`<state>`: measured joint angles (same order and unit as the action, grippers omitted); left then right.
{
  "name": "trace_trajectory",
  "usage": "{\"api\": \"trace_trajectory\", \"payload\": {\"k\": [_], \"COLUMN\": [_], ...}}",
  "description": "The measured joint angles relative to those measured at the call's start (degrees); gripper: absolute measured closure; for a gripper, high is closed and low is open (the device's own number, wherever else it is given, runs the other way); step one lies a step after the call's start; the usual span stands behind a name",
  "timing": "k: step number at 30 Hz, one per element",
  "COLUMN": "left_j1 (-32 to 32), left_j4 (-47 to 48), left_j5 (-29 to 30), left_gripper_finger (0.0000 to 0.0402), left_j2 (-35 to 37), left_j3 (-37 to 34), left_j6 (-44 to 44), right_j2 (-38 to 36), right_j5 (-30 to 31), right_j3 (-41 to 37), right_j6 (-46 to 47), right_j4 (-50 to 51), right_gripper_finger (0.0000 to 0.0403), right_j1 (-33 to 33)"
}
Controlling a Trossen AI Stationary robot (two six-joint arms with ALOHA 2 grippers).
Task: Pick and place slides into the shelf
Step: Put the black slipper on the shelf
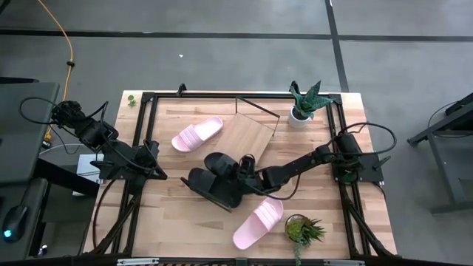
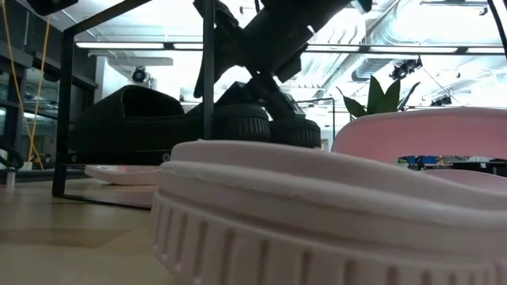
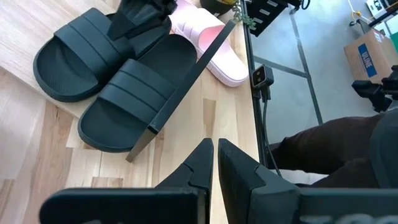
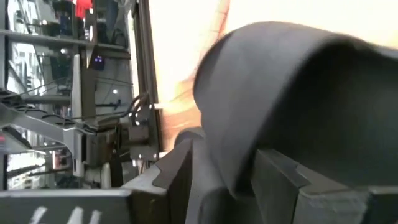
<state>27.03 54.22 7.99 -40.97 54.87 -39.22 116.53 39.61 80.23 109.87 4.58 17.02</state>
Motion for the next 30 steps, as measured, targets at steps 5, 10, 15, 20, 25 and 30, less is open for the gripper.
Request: {"api": "trace_trajectory", "payload": {"k": [5, 10, 15, 20, 25, 30], "left_j1": [0.0, 0.0, 0.0, 0.0, 0.0, 0.0], "left_j4": [0.0, 0.0, 0.0, 0.0, 0.0, 0.0], "left_j5": [0.0, 0.1, 0.2, 0.2, 0.2, 0.2], "left_gripper_finger": [0.0387, 0.0387, 0.0387, 0.0387, 0.0387, 0.0387], "left_j2": [0.0, 0.0, 0.0, 0.0, 0.0, 0.0], "left_j3": [0.0, 0.0, 0.0, 0.0, 0.0, 0.0], "left_j6": [0.0, 0.0, 0.0, 0.1, 0.3, 0.4], "right_j2": [0.0, 0.0, 0.0, 0.0, 0.0, 0.0], "right_j5": [-1.1, -1.4, -2.7, -2.8, -4.0, -4.7], "right_j3": [0.0, 0.0, 0.0, 0.0, 0.0, 0.0], "right_j6": [-2.6, -4.4, -5.7, -7.5, -9.7, -8.3], "right_j4": [-1.1, -2.2, -2.7, -3.3, -4.6, -3.1], "right_gripper_finger": [0.0261, 0.0261, 0.0261, 0.0261, 0.0261, 0.0261], "right_j1": [-0.9, -1.2, -1.3, -1.4, -2.1, -2.4]}}
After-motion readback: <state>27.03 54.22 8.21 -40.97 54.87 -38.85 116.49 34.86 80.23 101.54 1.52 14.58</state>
